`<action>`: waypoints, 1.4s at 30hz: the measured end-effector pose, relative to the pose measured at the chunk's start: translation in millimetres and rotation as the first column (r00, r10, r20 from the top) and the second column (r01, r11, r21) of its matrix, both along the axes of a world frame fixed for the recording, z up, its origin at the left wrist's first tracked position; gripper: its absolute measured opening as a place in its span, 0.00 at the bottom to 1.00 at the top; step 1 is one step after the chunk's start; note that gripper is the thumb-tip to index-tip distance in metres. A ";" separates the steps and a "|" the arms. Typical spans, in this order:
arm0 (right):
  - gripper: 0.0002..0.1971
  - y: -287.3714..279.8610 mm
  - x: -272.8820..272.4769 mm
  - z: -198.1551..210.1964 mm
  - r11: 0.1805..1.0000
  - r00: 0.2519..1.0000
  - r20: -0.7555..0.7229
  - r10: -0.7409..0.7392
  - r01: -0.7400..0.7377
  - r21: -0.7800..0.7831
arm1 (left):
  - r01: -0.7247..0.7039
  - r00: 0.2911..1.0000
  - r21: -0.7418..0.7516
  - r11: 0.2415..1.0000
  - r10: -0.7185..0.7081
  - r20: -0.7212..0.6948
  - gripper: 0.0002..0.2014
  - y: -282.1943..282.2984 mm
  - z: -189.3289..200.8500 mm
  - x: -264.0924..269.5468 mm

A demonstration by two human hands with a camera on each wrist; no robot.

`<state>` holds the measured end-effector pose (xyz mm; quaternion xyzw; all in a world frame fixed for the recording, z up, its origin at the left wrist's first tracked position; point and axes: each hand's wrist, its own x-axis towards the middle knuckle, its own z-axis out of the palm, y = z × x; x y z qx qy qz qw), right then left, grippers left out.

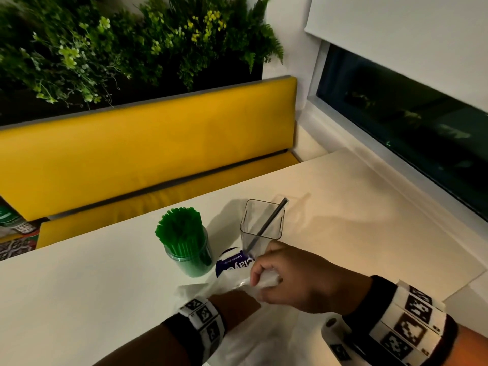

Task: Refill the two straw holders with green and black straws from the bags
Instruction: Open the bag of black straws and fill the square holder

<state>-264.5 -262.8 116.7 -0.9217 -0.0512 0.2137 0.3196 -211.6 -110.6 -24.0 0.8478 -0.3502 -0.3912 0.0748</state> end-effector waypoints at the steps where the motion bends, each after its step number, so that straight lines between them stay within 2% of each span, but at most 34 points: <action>1: 0.16 -2.8 0.2 -2.6 0.998 1.000 -0.018 0.008 -0.009 -0.060 | 0.016 1.000 -0.024 1.000 -0.017 -0.022 0.15 0.6 6.4 1.8; 4: 0.27 -10.1 0.4 -11.2 0.973 0.998 -0.064 -0.015 0.000 -0.229 | 0.048 0.996 0.029 0.998 -0.046 -0.075 0.20 3.7 37.6 5.2; 5: 0.32 -11.3 -0.2 -14.5 0.967 0.997 -0.074 -0.026 0.006 -0.256 | 0.051 0.997 0.023 0.998 -0.050 -0.051 0.20 5.1 44.4 5.4; 7: 0.38 -9.9 -1.5 -20.1 0.968 0.995 -0.094 -0.030 0.006 -0.250 | 0.070 0.997 -0.026 0.997 -0.069 0.043 0.18 3.7 57.4 6.2; 9: 0.40 -7.2 -1.0 -24.6 0.982 0.995 -0.099 -0.014 -0.005 -0.191 | 0.091 0.990 -0.036 0.995 -0.086 0.115 0.17 -1.2 66.0 6.2; 11: 0.37 -6.6 2.0 -28.5 0.988 0.997 -0.073 0.004 -0.015 -0.156 | 0.082 0.993 -0.008 0.997 -0.081 0.081 0.20 -4.6 69.4 4.9; 14: 0.30 -12.3 5.1 -34.8 0.988 0.999 -0.042 -0.016 0.009 -0.152 | 0.079 0.996 -0.088 0.993 -0.077 0.034 0.20 -4.0 66.3 5.3; 17: 0.23 -18.1 4.1 -42.7 0.977 0.998 0.013 -0.057 0.059 -0.203 | 0.094 0.993 -0.201 0.975 -0.078 0.084 0.19 0.3 66.6 6.2; 20: 0.21 -18.5 3.3 -51.2 0.972 0.996 0.038 -0.080 0.087 -0.219 | 0.087 0.983 -0.266 0.960 -0.039 0.179 0.11 0.9 73.4 10.8; 24: 0.20 -12.5 5.3 -56.9 0.989 0.988 0.039 -0.149 0.149 -0.013 | 0.200 0.974 -0.206 0.958 -0.172 0.146 0.12 -5.5 69.4 6.0; 25: 0.18 -12.3 5.9 -56.3 0.985 0.984 0.052 -0.172 0.170 0.036 | 0.199 0.975 -0.231 0.952 -0.169 0.144 0.13 -5.9 66.5 5.2; 28: 0.09 -14.6 6.6 -54.2 0.967 0.972 0.058 -0.229 0.221 0.125 | 0.118 0.989 -0.357 0.927 -0.079 0.123 0.14 -1.9 69.6 7.6; 30: 0.05 -19.3 7.3 -58.2 0.948 0.960 0.049 -0.276 0.264 0.178 | 0.110 0.984 -0.357 0.928 -0.050 0.173 0.12 5.4 75.5 10.3; 32: 0.05 -29.4 6.7 -69.0 0.935 0.944 0.064 -0.325 0.310 0.170 | 0.047 0.979 -0.403 0.914 0.038 0.199 0.09 14.6 83.2 11.6; 33: 0.05 -35.7 5.1 -75.1 0.940 0.942 0.079 -0.327 0.316 0.127 | -0.074 0.986 -0.477 0.876 0.137 0.098 0.07 18.1 89.0 11.8; 34: 0.05 -41.1 3.0 -81.1 0.949 0.945 0.092 -0.312 0.307 0.069 | -0.233 0.970 -0.538 0.810 0.231 -0.072 0.05 19.6 97.5 12.2; 36: 0.06 -46.0 -2.8 -92.0 0.963 0.959 0.096 -0.268 0.271 -0.013 | -0.495 0.868 -0.616 0.613 0.323 -0.376 0.03 20.6 120.0 14.4; 37: 0.07 -45.9 -5.5 -96.7 0.966 0.964 0.091 -0.251 0.255 -0.037 | -0.556 0.831 -0.673 0.488 0.338 -0.441 0.04 18.5 135.4 17.6; 38: 0.07 -44.0 -7.4 -99.7 0.970 0.968 0.091 -0.232 0.237 -0.057 | -0.574 0.812 -0.743 0.344 0.352 -0.465 0.06 15.1 153.2 22.0; 40: 0.08 -38.7 -8.8 -103.0 0.973 0.972 0.111 -0.208 0.217 -0.074 | -0.525 0.801 -0.850 0.041 0.360 -0.477 0.10 3.5 187.0 36.1; 41: 0.08 -36.3 -8.6 -104.6 0.973 0.969 0.124 -0.213 0.222 -0.068 | -0.486 0.800 -0.869 -0.091 0.353 -0.485 0.11 -3.7 199.3 45.4; 42: 0.08 -34.4 -8.3 -105.0 0.971 0.966 0.136 -0.222 0.232 -0.061 | -0.454 0.797 -0.870 -0.192 0.350 -0.493 0.11 -12.4 206.1 55.3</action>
